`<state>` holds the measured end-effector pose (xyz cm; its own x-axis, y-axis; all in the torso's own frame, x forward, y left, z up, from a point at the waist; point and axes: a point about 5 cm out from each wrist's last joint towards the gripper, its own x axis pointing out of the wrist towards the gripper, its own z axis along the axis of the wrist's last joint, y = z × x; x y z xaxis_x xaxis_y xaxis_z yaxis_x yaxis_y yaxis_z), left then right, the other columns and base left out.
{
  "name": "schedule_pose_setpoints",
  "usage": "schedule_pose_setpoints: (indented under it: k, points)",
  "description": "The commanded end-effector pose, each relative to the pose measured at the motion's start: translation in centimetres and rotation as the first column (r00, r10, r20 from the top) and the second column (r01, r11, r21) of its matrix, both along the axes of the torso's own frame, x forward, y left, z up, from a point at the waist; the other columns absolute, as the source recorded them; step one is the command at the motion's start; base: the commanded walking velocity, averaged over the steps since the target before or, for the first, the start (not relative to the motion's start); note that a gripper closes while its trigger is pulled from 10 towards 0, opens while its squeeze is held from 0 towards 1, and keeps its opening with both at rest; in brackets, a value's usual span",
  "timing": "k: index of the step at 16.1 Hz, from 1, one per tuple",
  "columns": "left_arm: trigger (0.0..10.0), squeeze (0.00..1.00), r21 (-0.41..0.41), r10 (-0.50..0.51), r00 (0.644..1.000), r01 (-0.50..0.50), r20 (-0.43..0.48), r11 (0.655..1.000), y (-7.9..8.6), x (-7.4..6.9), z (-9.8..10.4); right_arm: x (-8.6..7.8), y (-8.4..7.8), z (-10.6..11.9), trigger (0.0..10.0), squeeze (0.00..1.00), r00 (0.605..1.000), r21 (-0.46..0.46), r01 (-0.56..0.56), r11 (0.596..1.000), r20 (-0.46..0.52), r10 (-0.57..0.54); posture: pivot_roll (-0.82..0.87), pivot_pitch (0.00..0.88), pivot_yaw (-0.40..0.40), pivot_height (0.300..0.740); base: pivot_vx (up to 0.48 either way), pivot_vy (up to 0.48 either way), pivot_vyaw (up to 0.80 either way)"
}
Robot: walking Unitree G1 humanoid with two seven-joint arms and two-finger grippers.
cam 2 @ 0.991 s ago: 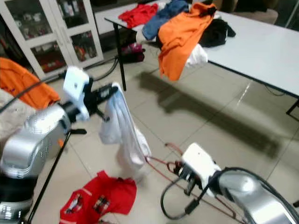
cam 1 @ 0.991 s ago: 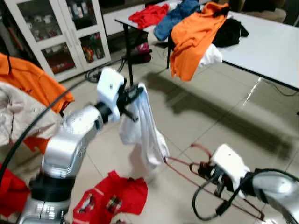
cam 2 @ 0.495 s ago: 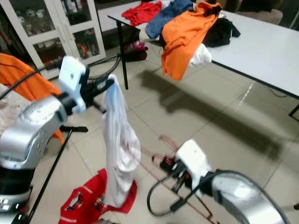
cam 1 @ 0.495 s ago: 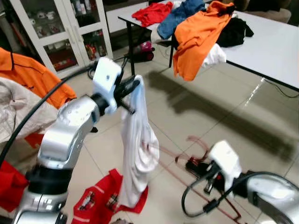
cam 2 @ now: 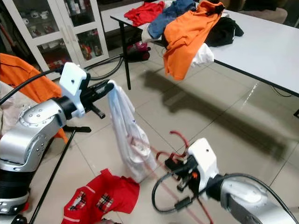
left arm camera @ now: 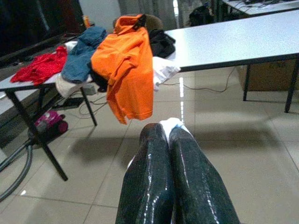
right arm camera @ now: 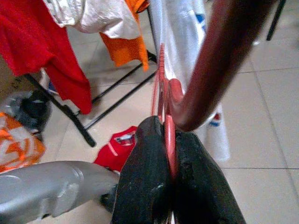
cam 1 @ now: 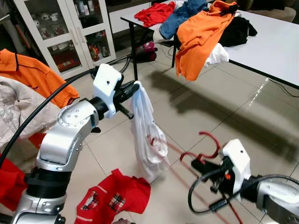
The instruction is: Hang hanger
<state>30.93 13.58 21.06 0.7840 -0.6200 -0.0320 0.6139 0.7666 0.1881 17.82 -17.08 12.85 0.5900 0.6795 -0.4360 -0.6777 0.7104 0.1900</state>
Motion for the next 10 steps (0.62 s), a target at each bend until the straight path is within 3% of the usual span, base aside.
schedule_pose_setpoints:
  k: [1, 4, 10]
  points:
    - [10.0, 0.0, 0.006, -0.015, 0.999, 0.015, 0.029, 1.0, -0.3, 0.0, 0.5, -0.2, 0.4, 0.2, 10.0, 0.0, 1.0, 0.001, -0.01, 1.0, 0.0, 0.01, -0.21, 0.009, 0.087, 0.74, 0.0, 0.0, 0.0]
    - [10.0, 0.0, -0.024, -0.055, 0.998, 0.055, 0.015, 0.998, -1.0, -0.7, 0.6, 1.0, 0.0, -0.4, 10.0, 0.0, 0.997, -0.053, 0.078, 0.996, 0.032, -0.076, -0.21, 0.009, 0.089, 0.74, 0.0, 0.0, 0.0]
    - [10.0, 0.0, -0.009, 0.021, 1.0, -0.021, -0.011, 1.0, -0.1, -1.6, -0.6, 1.3, 0.7, 0.7, 10.0, 0.0, 0.998, -0.035, 0.048, 0.998, 0.048, -0.046, -0.19, 0.009, 0.049, 0.74, 0.0, 0.0, 0.0]
